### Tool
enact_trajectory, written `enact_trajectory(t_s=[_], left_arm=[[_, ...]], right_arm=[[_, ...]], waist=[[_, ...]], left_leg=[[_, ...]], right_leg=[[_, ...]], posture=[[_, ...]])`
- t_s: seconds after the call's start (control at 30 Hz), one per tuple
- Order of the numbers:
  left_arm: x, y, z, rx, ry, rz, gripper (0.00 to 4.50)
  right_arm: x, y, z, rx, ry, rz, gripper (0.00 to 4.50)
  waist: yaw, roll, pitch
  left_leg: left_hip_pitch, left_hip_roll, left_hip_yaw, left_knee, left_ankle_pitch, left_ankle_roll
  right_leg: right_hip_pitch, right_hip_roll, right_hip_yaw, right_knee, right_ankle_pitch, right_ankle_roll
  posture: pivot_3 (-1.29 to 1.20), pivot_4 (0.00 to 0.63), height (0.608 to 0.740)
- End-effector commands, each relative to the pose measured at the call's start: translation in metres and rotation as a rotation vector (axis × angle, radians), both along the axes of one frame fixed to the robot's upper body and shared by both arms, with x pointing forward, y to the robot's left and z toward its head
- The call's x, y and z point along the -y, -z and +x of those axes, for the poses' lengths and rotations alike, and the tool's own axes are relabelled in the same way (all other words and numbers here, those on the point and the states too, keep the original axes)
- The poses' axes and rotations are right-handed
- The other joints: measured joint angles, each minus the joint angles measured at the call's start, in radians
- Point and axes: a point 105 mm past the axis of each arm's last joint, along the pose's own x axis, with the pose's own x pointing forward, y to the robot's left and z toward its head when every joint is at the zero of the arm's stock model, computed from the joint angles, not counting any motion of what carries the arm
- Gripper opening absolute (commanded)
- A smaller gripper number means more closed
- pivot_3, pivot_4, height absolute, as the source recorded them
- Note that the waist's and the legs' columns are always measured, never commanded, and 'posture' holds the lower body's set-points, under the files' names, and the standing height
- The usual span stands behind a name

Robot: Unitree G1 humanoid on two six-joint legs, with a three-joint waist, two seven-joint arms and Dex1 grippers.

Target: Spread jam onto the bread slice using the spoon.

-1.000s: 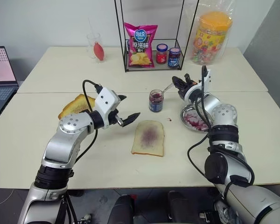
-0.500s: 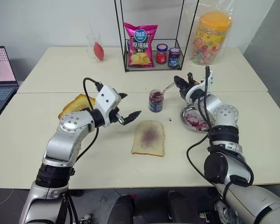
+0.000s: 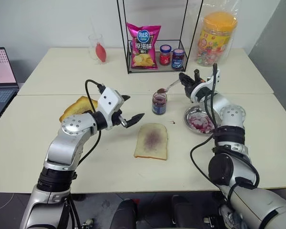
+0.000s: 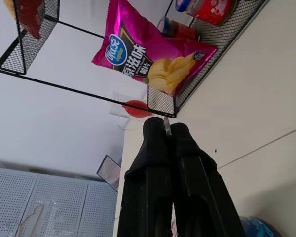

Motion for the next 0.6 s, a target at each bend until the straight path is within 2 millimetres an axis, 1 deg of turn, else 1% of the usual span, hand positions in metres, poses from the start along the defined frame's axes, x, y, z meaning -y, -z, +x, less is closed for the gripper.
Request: enact_trajectory(t_s=[0.03, 0.1, 0.2, 0.3, 0.33, 0.43, 0.53, 0.6], left_arm=[[-0.001, -0.018, -0.003, 0.065, 0.010, -0.023, 4.50], [-0.001, -0.021, -0.006, 0.073, 0.030, -0.032, 4.50], [-0.004, -0.024, -0.016, 0.067, 0.073, -0.056, 4.50], [-0.011, -0.020, -0.030, 0.028, 0.131, -0.035, 4.50], [-0.016, -0.015, -0.037, 0.016, 0.145, -0.010, 4.50], [-0.031, -0.004, -0.053, -0.034, 0.167, 0.024, 4.50], [-0.043, 0.012, -0.075, -0.094, 0.183, 0.058, 4.50], [-0.048, 0.023, -0.088, -0.131, 0.199, 0.085, 4.50]], right_arm=[[0.002, -0.044, -0.008, 0.136, -0.016, 0.025, 0.06], [-0.003, -0.052, -0.015, 0.168, -0.045, 0.013, 0.06], [-0.012, -0.063, -0.031, 0.224, -0.106, -0.017, 0.06], [-0.025, -0.070, -0.052, 0.283, -0.180, -0.058, 0.06], [-0.031, -0.070, -0.061, 0.299, -0.210, -0.066, 0.06], [-0.044, -0.063, -0.086, 0.320, -0.280, -0.088, 0.06], [-0.063, -0.048, -0.111, 0.336, -0.354, -0.147, 0.06], [-0.077, -0.035, -0.123, 0.343, -0.396, -0.206, 0.06]], waist=[[0.000, 0.000, 0.000], [0.000, 0.000, 0.000], [0.000, 0.000, 0.000], [-0.003, 0.000, 0.000], [-0.004, 0.000, 0.000], [-0.006, 0.000, 0.000], [-0.007, 0.001, 0.000], [-0.008, 0.000, 0.000]], left_leg=[[0.000, 0.000, 0.000, 0.000, 0.000, 0.000], [0.000, 0.000, 0.000, 0.000, 0.000, 0.000], [-0.001, 0.000, 0.000, 0.000, 0.000, 0.000], [-0.001, 0.001, 0.000, -0.001, 0.000, 0.000], [-0.001, 0.001, 0.000, -0.001, 0.000, 0.000], [0.000, 0.001, -0.001, -0.002, 0.000, 0.000], [-0.001, 0.002, -0.001, -0.002, 0.000, 0.000], [-0.001, 0.002, -0.001, -0.002, 0.000, 0.000]], right_leg=[[0.000, 0.000, 0.000, 0.000, 0.000, 0.000], [0.000, 0.000, 0.000, 0.000, 0.000, 0.000], [-0.001, 0.000, 0.000, 0.000, 0.000, 0.000], [-0.001, 0.000, 0.000, 0.000, 0.000, 0.000], [-0.001, 0.000, 0.000, 0.000, 0.000, 0.000], [-0.001, 0.000, -0.001, 0.000, -0.001, -0.001], [-0.001, 0.000, -0.001, 0.000, -0.001, -0.002], [-0.002, 0.000, 0.000, 0.000, -0.001, -0.002]], posture=[[0.00, 0.150, 0.740], [0.00, 0.150, 0.740], [0.00, 0.150, 0.740], [0.00, 0.150, 0.740], [0.00, 0.150, 0.740], [0.00, 0.150, 0.740], [0.00, 0.150, 0.740], [0.00, 0.150, 0.740]])
